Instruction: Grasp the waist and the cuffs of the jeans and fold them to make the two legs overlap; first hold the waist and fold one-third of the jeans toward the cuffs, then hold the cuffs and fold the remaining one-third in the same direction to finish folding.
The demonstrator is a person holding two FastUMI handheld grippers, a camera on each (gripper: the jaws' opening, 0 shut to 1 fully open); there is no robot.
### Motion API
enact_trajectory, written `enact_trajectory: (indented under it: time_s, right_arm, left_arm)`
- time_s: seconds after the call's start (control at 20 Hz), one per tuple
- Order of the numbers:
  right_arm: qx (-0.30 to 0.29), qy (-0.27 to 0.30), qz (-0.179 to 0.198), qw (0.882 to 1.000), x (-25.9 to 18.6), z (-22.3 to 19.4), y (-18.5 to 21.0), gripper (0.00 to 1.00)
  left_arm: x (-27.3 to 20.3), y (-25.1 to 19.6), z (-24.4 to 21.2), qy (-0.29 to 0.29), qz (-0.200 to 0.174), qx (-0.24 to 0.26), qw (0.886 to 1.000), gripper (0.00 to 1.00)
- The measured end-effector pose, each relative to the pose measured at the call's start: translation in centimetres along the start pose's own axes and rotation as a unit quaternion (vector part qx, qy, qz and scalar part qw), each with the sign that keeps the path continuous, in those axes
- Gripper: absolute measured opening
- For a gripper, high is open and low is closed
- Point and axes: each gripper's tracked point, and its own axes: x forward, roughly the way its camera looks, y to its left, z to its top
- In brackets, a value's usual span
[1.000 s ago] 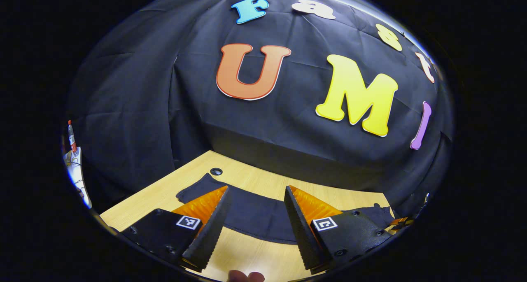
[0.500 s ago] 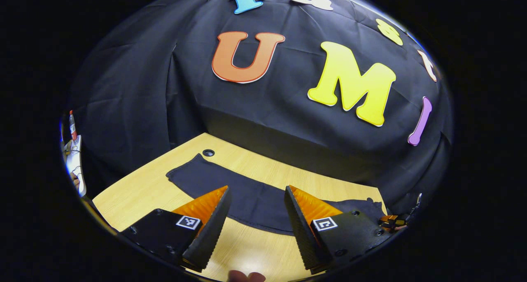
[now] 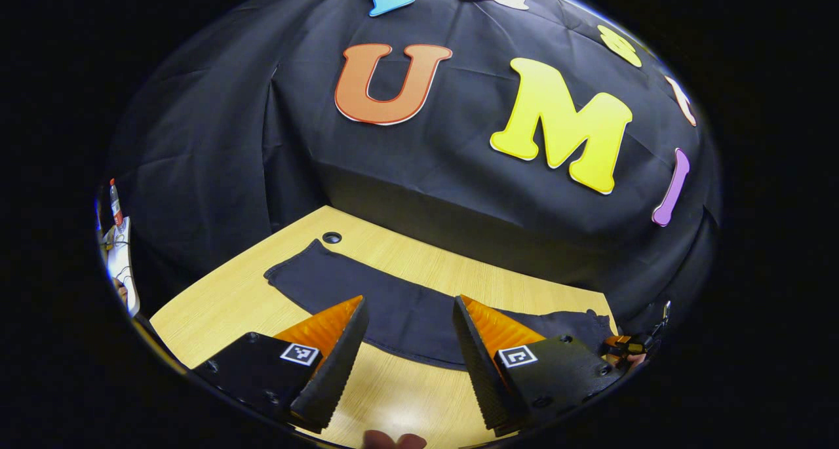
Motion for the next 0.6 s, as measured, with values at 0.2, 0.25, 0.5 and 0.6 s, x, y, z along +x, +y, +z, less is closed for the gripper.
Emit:
enact_trajectory:
  time_s: [0.2,0.25,0.5,0.6]
  right_arm:
    - [0.043,0.003,0.013,0.999,0.6,-0.3,0.8,0.34]
    - [0.040,0.002,0.012,0.999,0.3,-0.3,0.9,0.19]
    - [-0.037,-0.043,0.043,0.997,-5.0,3.4,4.1,0.08]
    - [-0.078,-0.069,0.060,0.993,-8.1,4.5,7.5,0.08]
  left_arm:
    - [-0.1,2.0,-0.3,0.010,0.009,-0.003,1.000,0.84]
    - [-0.2,2.6,-0.3,0.010,0.012,-0.005,1.000,0.84]
    - [0.4,5.5,-1.0,0.017,0.020,-0.024,0.999,0.84]
    - [0.5,6.3,-1.2,0.016,0.018,-0.029,0.999,0.84]
